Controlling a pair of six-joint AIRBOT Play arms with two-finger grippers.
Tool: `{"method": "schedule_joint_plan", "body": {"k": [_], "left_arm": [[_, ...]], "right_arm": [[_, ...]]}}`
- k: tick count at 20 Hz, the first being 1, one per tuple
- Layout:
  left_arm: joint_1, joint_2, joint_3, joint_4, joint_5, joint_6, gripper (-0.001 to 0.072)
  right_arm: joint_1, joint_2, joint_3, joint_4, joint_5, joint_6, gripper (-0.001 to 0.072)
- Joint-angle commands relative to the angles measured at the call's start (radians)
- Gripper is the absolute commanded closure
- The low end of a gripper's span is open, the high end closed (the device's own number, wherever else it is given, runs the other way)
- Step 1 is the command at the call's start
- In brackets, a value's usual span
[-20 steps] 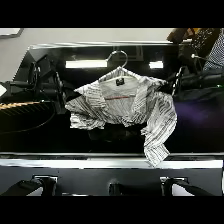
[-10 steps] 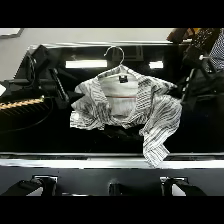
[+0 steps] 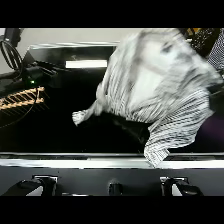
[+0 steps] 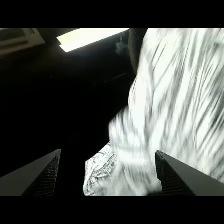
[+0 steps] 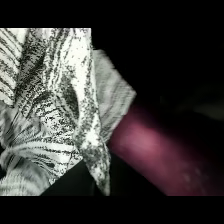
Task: Fold the clothes and pants, and hang the long-sleeved shirts on hangers.
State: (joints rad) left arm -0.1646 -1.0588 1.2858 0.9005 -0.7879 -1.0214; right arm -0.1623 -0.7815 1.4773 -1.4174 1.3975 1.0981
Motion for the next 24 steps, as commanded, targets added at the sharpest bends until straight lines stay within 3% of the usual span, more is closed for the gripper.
{"method": "schedule_joint_plan", "body": {"k": [1, 6, 12, 15, 18, 24], "left_arm": [[0.005, 0.013, 0.001, 0.008, 0.019, -0.116, 0.0031], [-0.009, 0.02, 0.001, 0.005, 0.019, -0.117, 0.0032], [-0.011, 0.019, 0.001, 0.005, 0.019, -0.117, 0.0034], [-0.011, 0.016, 0.0, 0.005, 0.021, -0.116, 0.0034], [-0.011, 0.013, 0.0, 0.009, 0.023, -0.116, 0.0034], [-0.011, 0.01, 0.0, 0.009, 0.022, -0.116, 0.0034]], "right_arm": [[0.001, 0.114, 0.001, -0.329, -0.091, 0.467, 0.0678], [0.001, 0.146, 0.045, -0.641, 0.034, 0.611, 0.0679], [0.001, 0.037, 0.147, -1.039, 0.161, 0.744, 0.0679], [0.0, -0.031, 0.147, -1.124, 0.175, 0.884, 0.0679], [0.0, -0.113, 0.164, -1.148, 0.081, 1.017, 0.0679], [-0.121, -0.324, 0.431, -1.175, 0.003, 1.03, 0.0679]]}}
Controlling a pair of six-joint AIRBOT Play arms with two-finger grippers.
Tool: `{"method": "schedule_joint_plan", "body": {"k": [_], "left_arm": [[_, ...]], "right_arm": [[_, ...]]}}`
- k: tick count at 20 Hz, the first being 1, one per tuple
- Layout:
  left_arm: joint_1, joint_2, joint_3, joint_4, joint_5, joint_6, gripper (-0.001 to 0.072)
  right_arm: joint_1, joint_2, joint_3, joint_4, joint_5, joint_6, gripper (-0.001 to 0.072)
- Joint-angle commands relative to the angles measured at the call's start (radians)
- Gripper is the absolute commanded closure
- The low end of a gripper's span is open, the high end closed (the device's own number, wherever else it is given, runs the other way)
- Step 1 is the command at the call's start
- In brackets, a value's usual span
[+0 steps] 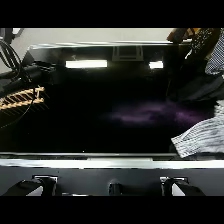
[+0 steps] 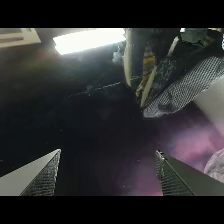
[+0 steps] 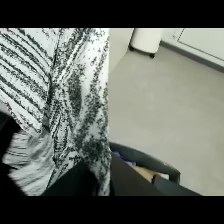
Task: Fold the clothes and pants, and hang the long-sleeved shirts on hangers.
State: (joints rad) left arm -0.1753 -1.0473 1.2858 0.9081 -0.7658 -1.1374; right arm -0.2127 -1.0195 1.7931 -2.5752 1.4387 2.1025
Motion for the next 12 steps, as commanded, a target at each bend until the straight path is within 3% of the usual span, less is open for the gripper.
{"method": "schedule_joint_plan", "body": {"k": [1, 7, 12], "left_arm": [[-0.001, -0.004, 0.0, 0.001, 0.0, 0.0, 0.0034], [-0.001, -0.019, 0.0, 0.001, 0.0, 0.0, 0.0034], [-0.001, -0.024, 0.0, 0.001, 0.0, 0.0, 0.0034]], "right_arm": [[-0.114, -0.103, 0.156, 0.003, -0.064, 0.015, 0.0679], [-0.288, -0.121, 0.211, 0.043, -0.16, -0.068, 0.0679], [-0.392, -0.125, 0.211, 0.06, -0.22, -0.032, 0.0679]]}}
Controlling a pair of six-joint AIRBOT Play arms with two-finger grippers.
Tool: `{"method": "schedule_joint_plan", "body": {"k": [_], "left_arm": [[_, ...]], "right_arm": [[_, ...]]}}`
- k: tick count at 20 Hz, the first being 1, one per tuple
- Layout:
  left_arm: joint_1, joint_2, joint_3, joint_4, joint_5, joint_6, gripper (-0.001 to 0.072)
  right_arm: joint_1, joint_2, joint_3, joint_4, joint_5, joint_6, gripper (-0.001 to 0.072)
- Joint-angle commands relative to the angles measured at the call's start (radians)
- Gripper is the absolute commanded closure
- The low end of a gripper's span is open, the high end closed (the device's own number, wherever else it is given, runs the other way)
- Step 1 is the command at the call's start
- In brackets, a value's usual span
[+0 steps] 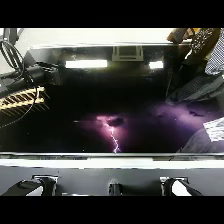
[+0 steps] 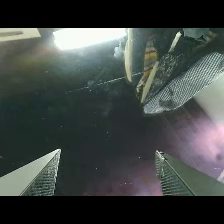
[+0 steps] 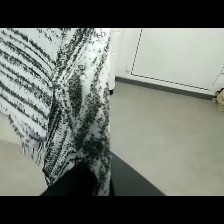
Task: Fold the clothes and pants, and hang the long-sleeved shirts on hangers.
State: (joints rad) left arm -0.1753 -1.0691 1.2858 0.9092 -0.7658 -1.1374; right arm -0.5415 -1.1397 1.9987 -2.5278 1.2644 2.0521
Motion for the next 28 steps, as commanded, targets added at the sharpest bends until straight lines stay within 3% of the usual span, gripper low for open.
{"method": "schedule_joint_plan", "body": {"k": [1, 11, 16, 17, 18, 20, 21, 25, 28], "left_arm": [[-0.001, -0.003, 0.0, 0.0, 0.0, 0.0, 0.0034], [-0.001, -0.003, 0.0, 0.0, 0.0, 0.0, 0.0034], [-0.001, -0.003, 0.0, 0.0, -0.001, 0.0, 0.0034], [-0.001, -0.003, 0.0, 0.0, -0.001, -0.001, 0.0034], [-0.001, -0.003, 0.0, 0.0, 0.0, -0.001, 0.0034], [0.0, -0.002, 0.001, 0.0, 0.001, -0.029, 0.0033], [0.006, 0.0, 0.001, 0.0, 0.001, -0.068, 0.0032], [0.098, 0.051, 0.001, 0.0, 0.0, -0.203, 0.0033], [0.19, 0.093, 0.001, 0.0, -0.01, -0.235, 0.0035]], "right_arm": [[-0.087, -0.009, 0.005, 0.018, -0.053, 0.026, 0.0679], [-0.267, -0.056, 0.005, 0.237, -0.051, -0.002, 0.0678], [-0.267, -0.053, 0.005, 0.289, 0.03, -0.019, 0.0672], [-0.267, -0.046, 0.005, 0.302, 0.05, -0.019, 0.0639], [-0.265, -0.036, 0.005, 0.314, 0.077, -0.023, 0.0497], [-0.265, -0.004, 0.005, 0.32, 0.119, -0.026, 0.0125], [-0.265, 0.02, 0.005, 0.316, 0.121, -0.026, 0.0092], [-0.265, 0.166, 0.005, 0.311, -0.041, -0.031, 0.0104], [-0.265, 0.239, 0.005, 0.496, -0.255, 0.068, 0.0172]]}}
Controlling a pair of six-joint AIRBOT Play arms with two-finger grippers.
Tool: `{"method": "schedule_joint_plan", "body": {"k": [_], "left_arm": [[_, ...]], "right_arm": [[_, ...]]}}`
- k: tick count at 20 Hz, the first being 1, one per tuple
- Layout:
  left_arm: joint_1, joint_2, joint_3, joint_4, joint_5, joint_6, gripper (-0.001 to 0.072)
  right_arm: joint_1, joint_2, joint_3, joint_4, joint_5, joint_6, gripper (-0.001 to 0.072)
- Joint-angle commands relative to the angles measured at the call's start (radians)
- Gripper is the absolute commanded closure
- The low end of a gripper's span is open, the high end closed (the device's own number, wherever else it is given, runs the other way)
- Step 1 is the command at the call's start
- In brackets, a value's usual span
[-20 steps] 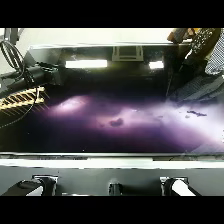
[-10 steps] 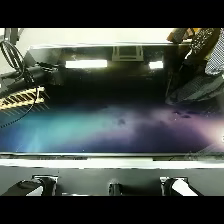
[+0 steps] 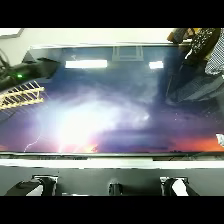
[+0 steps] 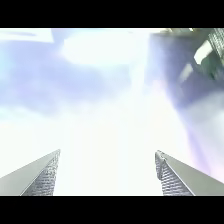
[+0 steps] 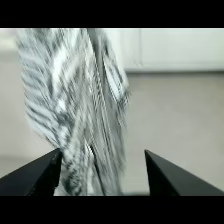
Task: Fold the clothes and pants, and hang the long-sleeved shirts on hangers.
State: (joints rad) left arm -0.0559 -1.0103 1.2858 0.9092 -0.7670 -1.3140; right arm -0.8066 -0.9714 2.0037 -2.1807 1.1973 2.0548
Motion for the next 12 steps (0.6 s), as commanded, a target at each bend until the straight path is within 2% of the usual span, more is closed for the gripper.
{"method": "schedule_joint_plan", "body": {"k": [1, 2, 3, 4, 5, 6, 7, 8, 11, 12], "left_arm": [[0.093, 0.043, 0.001, 0.0, -0.023, -0.058, 0.0037], [0.11, 0.047, 0.0, 0.0, -0.043, -0.058, 0.004], [0.119, 0.047, 0.0, 0.0, -0.07, -0.058, 0.0074], [0.124, 0.047, 0.0, 0.001, -0.103, -0.055, 0.0251], [0.124, 0.047, 0.0, 0.014, -0.134, -0.055, 0.041], [0.122, 0.047, 0.001, 0.036, -0.164, -0.055, 0.0556], [0.123, 0.047, 0.0, 0.05, -0.205, -0.055, 0.0675], [0.123, 0.047, 0.0, 0.076, -0.24, -0.055, 0.0675], [0.123, 0.06, 0.0, 0.21, -0.32, -0.055, 0.0676], [0.123, 0.074, -0.005, 0.275, -0.337, -0.055, 0.0677]], "right_arm": [[0.0, 0.071, 0.0, 0.323, -0.246, 0.051, 0.0201], [0.0, 0.059, -0.001, 0.54, -0.279, 0.008, 0.0304], [0.0, 0.032, -0.001, 0.823, -0.29, -0.093, 0.0407], [0.008, -0.002, -0.001, 1.081, -0.28, -0.203, 0.0463], [0.063, -0.045, -0.001, 1.261, -0.262, -0.311, 0.0526], [0.155, -0.084, -0.001, 1.296, -0.24, -0.385, 0.0565], [0.274, -0.121, -0.001, 1.241, -0.206, -0.43, 0.0605], [0.418, -0.162, -0.001, 1.136, -0.151, -0.481, 0.0672], [0.793, -0.277, -0.019, 0.724, 0.059, -0.59, 0.0673], [0.867, -0.298, -0.044, 0.654, 0.106, -0.631, 0.0673]]}}
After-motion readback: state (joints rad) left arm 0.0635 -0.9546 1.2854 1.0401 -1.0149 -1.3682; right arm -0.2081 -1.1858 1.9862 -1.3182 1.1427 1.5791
